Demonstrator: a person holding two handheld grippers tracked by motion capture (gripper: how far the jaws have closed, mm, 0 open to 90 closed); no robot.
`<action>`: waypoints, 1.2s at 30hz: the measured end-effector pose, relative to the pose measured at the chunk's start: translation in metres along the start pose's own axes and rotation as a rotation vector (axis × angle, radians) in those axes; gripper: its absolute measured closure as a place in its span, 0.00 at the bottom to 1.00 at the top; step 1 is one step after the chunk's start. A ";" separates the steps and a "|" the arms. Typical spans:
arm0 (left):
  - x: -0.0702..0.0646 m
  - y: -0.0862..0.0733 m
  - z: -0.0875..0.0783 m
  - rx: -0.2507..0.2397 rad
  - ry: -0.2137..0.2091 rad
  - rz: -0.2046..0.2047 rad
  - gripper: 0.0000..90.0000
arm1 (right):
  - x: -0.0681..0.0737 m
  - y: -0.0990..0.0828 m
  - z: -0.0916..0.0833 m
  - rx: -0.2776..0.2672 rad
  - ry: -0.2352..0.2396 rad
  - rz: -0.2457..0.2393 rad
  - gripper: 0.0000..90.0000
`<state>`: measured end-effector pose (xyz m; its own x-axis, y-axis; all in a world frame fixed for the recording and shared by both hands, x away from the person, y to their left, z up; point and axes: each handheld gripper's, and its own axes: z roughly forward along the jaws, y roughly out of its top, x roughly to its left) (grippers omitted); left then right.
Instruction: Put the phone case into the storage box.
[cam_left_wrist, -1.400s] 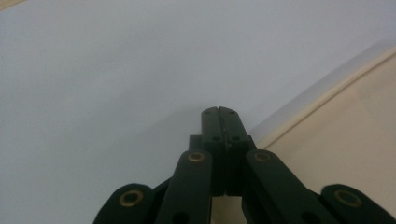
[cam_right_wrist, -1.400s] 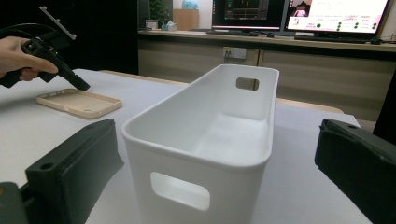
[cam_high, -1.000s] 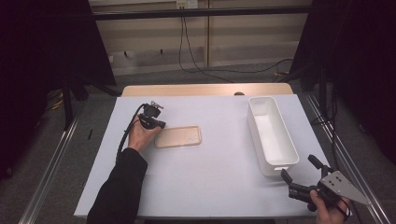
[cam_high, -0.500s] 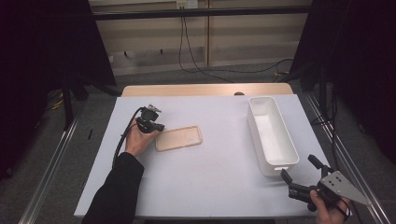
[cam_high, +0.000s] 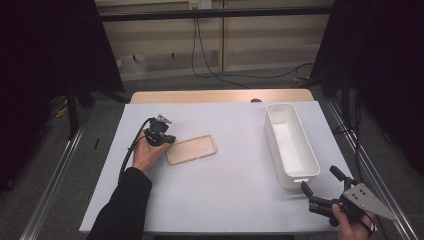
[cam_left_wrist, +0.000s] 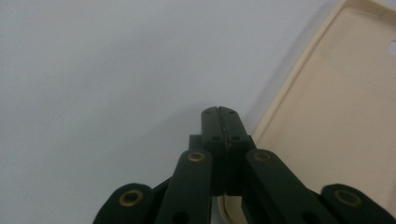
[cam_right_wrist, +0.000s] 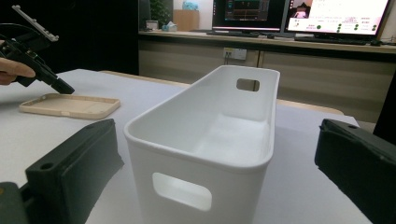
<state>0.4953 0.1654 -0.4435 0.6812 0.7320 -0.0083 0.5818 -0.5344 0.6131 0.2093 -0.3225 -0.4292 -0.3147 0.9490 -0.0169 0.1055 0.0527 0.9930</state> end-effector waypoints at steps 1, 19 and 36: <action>-0.001 -0.001 0.000 0.003 -0.005 0.004 1.00 | 0.000 0.000 0.000 0.000 0.001 0.000 0.00; -0.009 -0.013 -0.008 -0.019 -0.033 0.015 1.00 | 0.001 0.000 0.000 0.002 -0.004 0.000 0.00; -0.020 -0.018 -0.013 -0.017 -0.034 0.041 1.00 | 0.000 0.000 0.000 0.005 -0.004 -0.002 0.00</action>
<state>0.4650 0.1662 -0.4440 0.7191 0.6949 -0.0092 0.5456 -0.5563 0.6268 0.2090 -0.3225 -0.4296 -0.3109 0.9503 -0.0190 0.1095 0.0556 0.9924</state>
